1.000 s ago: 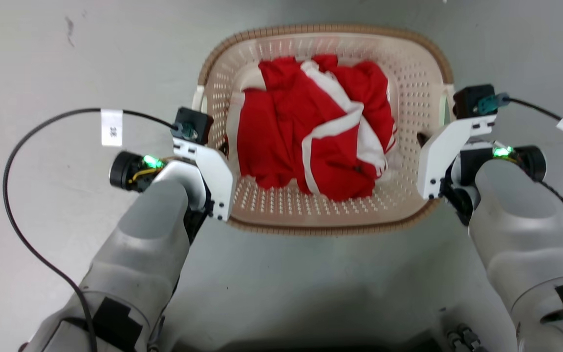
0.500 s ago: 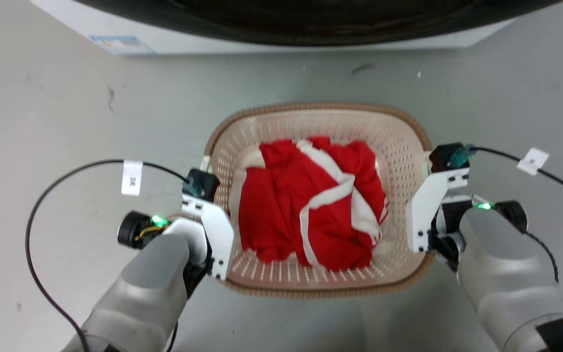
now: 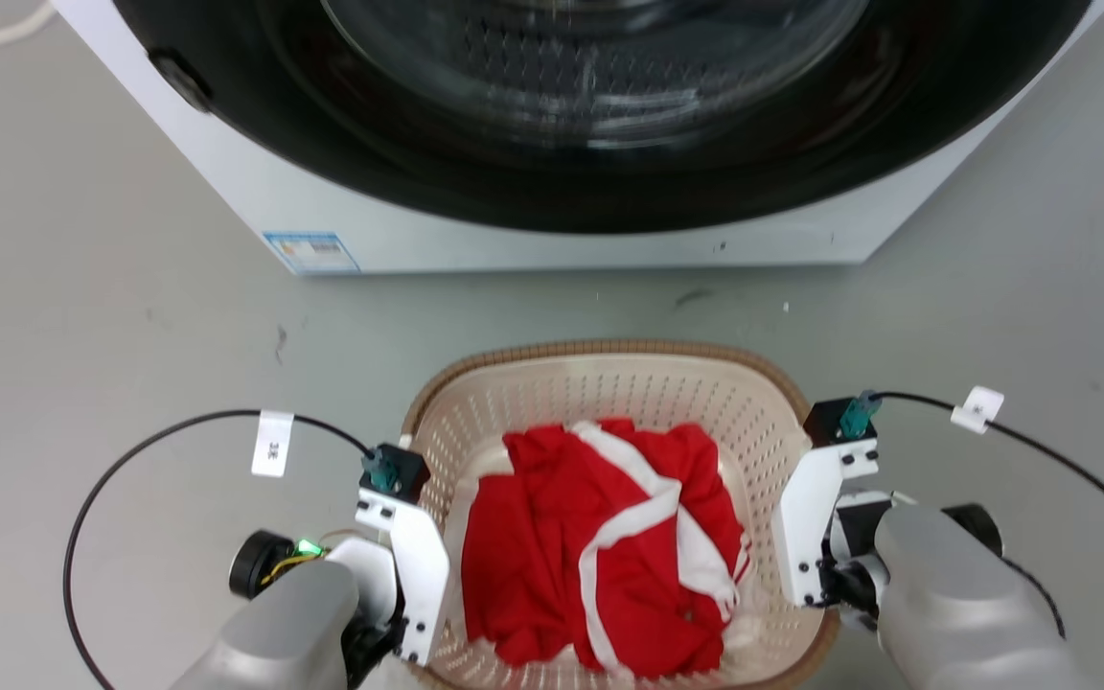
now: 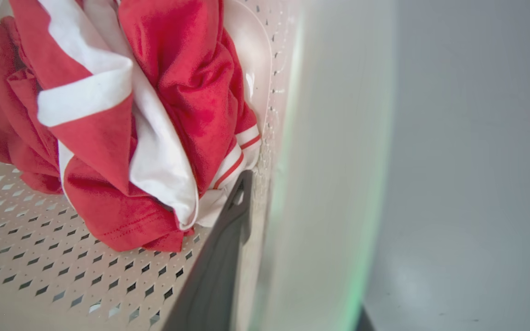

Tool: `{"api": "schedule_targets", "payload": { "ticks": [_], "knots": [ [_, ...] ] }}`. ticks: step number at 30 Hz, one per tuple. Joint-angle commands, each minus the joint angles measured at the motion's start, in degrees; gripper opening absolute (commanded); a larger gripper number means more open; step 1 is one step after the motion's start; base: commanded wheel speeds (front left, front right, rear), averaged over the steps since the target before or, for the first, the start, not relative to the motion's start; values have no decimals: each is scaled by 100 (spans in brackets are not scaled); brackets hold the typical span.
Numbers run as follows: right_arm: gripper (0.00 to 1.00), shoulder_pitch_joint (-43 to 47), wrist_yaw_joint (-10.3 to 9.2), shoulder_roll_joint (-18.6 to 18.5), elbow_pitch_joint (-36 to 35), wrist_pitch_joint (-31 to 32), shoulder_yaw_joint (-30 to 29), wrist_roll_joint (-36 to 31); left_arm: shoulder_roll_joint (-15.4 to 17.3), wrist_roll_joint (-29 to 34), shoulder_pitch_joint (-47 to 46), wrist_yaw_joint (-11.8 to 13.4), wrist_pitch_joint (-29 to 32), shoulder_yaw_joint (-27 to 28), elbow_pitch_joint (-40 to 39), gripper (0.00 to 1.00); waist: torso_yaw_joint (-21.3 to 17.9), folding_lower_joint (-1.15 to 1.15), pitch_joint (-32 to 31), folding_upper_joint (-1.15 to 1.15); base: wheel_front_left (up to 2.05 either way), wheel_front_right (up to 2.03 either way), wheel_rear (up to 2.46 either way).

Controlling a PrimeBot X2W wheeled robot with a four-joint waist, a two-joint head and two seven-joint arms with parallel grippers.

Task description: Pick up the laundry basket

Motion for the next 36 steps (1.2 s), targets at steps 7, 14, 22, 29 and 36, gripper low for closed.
{"api": "schedule_targets", "payload": {
  "ticks": [7,14,22,29,36],
  "knots": [
    [0,479,25,-18,-412,479,621,553,234,-463,414,-70,281,-553,-352,0,22,1,-939,0,0,0,0],
    [0,881,44,-65,-493,725,1089,912,388,-884,746,-71,311,-894,-488,0,41,1,-1653,0,0,0,0],
    [0,1234,45,-156,-564,789,1395,1303,562,-1247,956,-70,250,-1098,-538,0,119,1,-2267,0,0,0,0],
    [0,1279,45,-225,-576,916,1630,1540,770,-1438,934,-66,387,-1279,-651,0,151,1,-2550,0,0,0,0],
    [0,1211,46,-218,-586,991,1874,1677,828,-1610,901,-67,548,-1416,-803,0,117,1,-2662,0,0,0,0]
  ]
}}
